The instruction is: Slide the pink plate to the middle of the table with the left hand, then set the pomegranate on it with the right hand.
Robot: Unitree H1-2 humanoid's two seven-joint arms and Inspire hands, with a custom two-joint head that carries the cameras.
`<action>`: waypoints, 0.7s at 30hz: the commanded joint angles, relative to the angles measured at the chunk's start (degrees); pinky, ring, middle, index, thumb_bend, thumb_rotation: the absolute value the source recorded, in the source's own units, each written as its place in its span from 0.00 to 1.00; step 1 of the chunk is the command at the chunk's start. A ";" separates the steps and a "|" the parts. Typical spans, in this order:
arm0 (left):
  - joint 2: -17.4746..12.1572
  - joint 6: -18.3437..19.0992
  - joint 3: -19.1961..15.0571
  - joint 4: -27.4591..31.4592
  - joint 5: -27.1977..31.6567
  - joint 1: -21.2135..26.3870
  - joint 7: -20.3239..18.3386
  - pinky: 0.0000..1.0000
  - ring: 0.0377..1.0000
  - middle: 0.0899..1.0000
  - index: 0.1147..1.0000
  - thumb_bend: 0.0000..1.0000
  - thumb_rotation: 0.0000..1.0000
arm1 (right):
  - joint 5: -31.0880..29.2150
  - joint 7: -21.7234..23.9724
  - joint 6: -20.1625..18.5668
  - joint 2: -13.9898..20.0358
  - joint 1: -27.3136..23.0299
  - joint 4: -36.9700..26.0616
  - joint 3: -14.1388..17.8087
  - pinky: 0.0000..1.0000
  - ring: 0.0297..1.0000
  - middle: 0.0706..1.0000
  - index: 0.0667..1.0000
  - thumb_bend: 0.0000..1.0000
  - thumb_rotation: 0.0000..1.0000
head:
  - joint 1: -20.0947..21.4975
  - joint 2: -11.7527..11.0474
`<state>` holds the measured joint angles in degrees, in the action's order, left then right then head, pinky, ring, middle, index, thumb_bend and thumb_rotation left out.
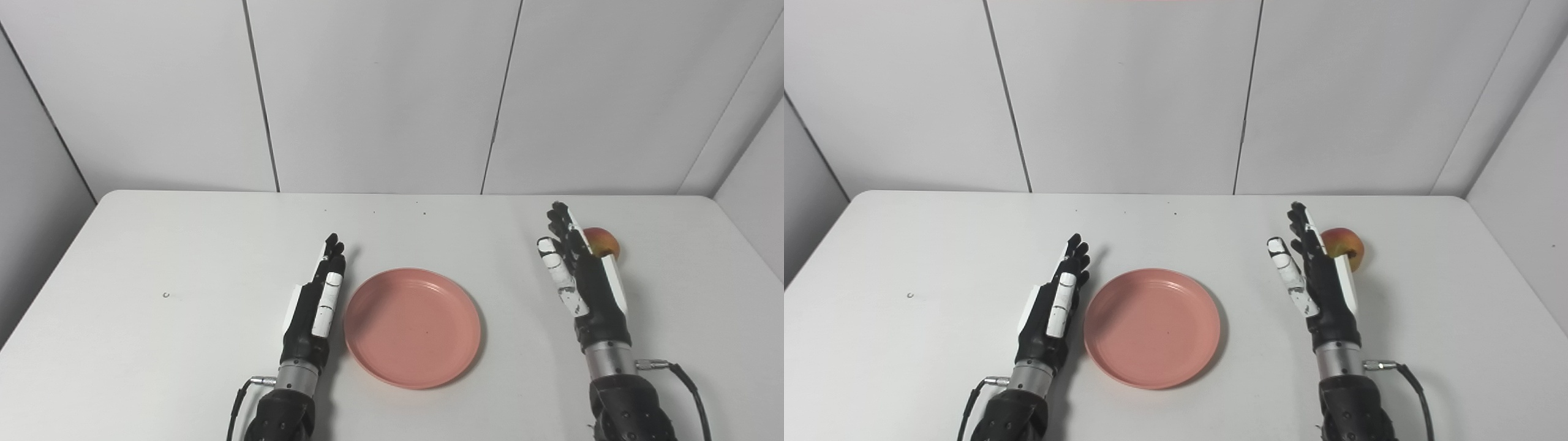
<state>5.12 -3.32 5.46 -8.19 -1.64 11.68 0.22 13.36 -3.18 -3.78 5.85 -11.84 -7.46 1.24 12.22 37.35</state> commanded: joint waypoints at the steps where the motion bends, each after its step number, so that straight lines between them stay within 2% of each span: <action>1: 0.46 -1.31 0.38 0.91 -0.63 0.30 0.05 0.99 0.99 1.00 1.00 0.69 1.00 | 2.99 -1.35 -0.15 1.24 -2.48 -1.95 0.02 0.91 0.91 0.90 0.91 0.64 0.90 | -0.05 -0.14; 3: 0.45 -0.94 0.40 1.22 -0.44 0.16 -0.11 0.99 0.99 1.00 1.00 0.69 1.00 | 5.38 -1.57 -0.93 2.26 -3.42 -2.00 0.34 0.90 0.91 0.90 0.91 0.67 0.89 | -0.11 -0.06; 7: 0.34 -0.92 0.44 1.38 -0.33 0.03 -0.24 0.99 0.99 1.00 1.00 0.69 1.00 | 6.89 -1.19 -1.05 3.56 -4.89 -1.60 1.14 0.88 0.92 0.91 0.92 0.67 0.75 | 0.25 -0.09; 8: 0.33 -0.93 0.41 1.38 -0.22 0.02 -0.28 0.99 0.99 1.00 1.00 0.69 1.00 | 7.00 -1.17 -0.98 3.79 -5.20 -1.36 1.32 0.87 0.91 0.91 0.92 0.70 0.63 | 0.27 -0.11; 10: 0.33 -0.97 0.33 1.40 0.18 0.00 -0.49 0.99 0.99 1.00 1.00 0.68 1.00 | 7.25 -1.16 -1.85 4.17 -5.95 -1.03 1.87 0.85 0.89 0.90 0.91 0.75 0.49 | 0.41 -0.15; 11: 0.33 -0.89 0.33 1.51 0.11 -0.02 -0.44 0.99 0.99 1.00 1.00 0.68 1.00 | 7.96 -1.27 -2.51 4.41 -6.31 -0.94 2.02 0.85 0.89 0.90 0.91 0.76 0.45 | 0.61 -0.21; 18: 0.25 -0.11 0.42 2.08 -0.03 -0.12 -0.43 1.00 1.00 1.00 1.00 0.68 1.00 | 13.47 -1.33 -5.53 7.04 -8.14 0.52 1.64 0.87 0.92 0.92 0.92 0.78 0.39 | 0.58 -0.29; 21: 0.17 -0.16 0.41 2.13 -0.05 -0.08 -0.47 1.00 1.00 1.00 1.00 0.68 1.00 | 16.50 -1.71 -6.00 8.64 -9.08 1.96 1.11 0.82 0.89 0.91 0.91 0.80 0.40 | 0.71 -0.38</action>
<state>5.05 -3.09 5.54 -7.24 -1.44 11.06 0.16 28.50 -3.51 -9.56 12.81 -18.15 -5.19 2.28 13.01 37.00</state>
